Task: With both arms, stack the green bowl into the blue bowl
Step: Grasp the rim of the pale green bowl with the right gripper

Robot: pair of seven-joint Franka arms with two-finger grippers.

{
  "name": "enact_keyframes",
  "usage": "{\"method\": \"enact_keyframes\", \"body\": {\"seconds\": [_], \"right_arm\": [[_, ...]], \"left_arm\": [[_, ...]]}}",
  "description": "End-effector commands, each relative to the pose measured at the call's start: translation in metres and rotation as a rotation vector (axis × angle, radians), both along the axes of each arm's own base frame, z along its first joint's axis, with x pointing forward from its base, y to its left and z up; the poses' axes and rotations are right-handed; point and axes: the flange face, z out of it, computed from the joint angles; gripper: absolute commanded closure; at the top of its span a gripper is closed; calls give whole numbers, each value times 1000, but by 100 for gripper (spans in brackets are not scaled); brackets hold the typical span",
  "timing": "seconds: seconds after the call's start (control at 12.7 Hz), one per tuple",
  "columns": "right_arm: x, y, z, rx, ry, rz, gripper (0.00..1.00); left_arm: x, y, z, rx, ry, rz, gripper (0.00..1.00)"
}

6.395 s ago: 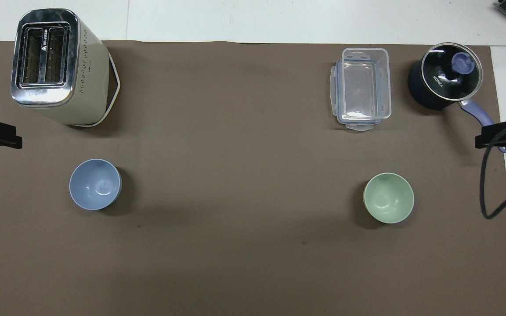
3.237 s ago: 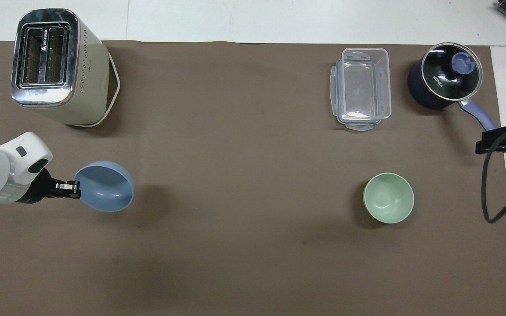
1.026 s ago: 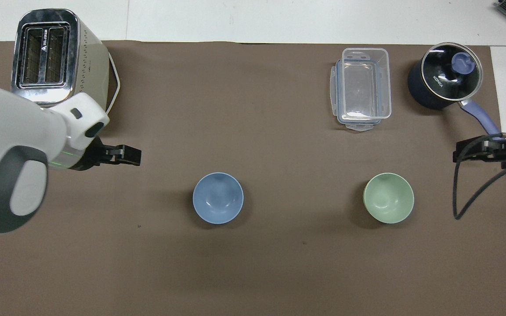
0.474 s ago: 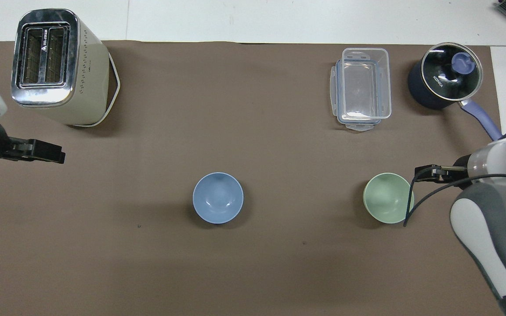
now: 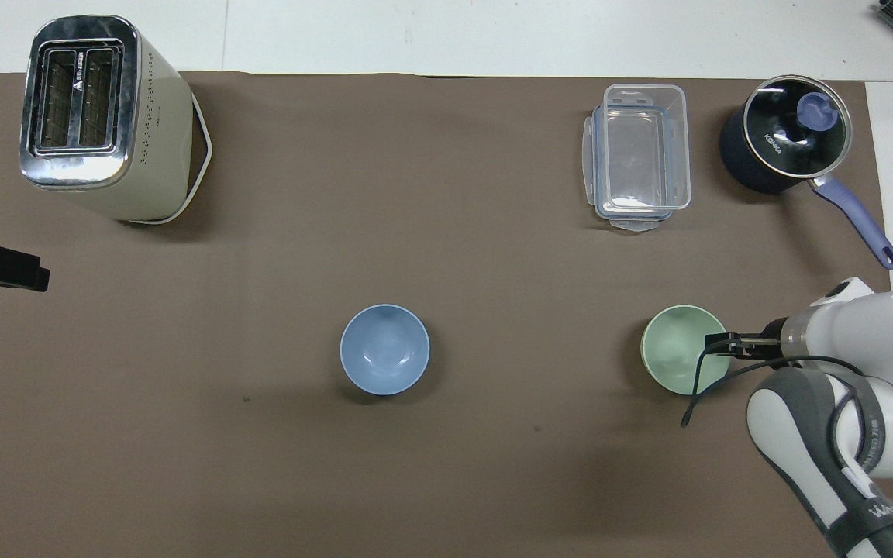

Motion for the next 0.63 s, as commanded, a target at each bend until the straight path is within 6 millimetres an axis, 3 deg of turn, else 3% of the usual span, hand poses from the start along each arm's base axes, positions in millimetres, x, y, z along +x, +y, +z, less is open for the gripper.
{"method": "enact_keyframes", "body": {"seconds": [0.0,0.08,0.16,0.24,0.32,0.47,0.55], "right_arm": [[-3,3,-17,20,-9,20,0],[-4,3,-18,22,-11,20,4],[-4,2,-18,23,-11,36,21],[-4,1,-18,25,-8,46,57],[-4,2,-18,29,-7,43,82],[-4,5,-18,42,-4,39,98],[-4,5,-16,43,-6,35,100]], "left_arm": [[1,8,1,18,11,22,0],[1,8,1,18,11,22,0],[1,7,1,18,11,20,0],[1,7,1,18,11,20,0],[1,8,1,18,11,22,0],[1,8,1,18,11,22,0],[1,8,1,18,11,22,0]]}}
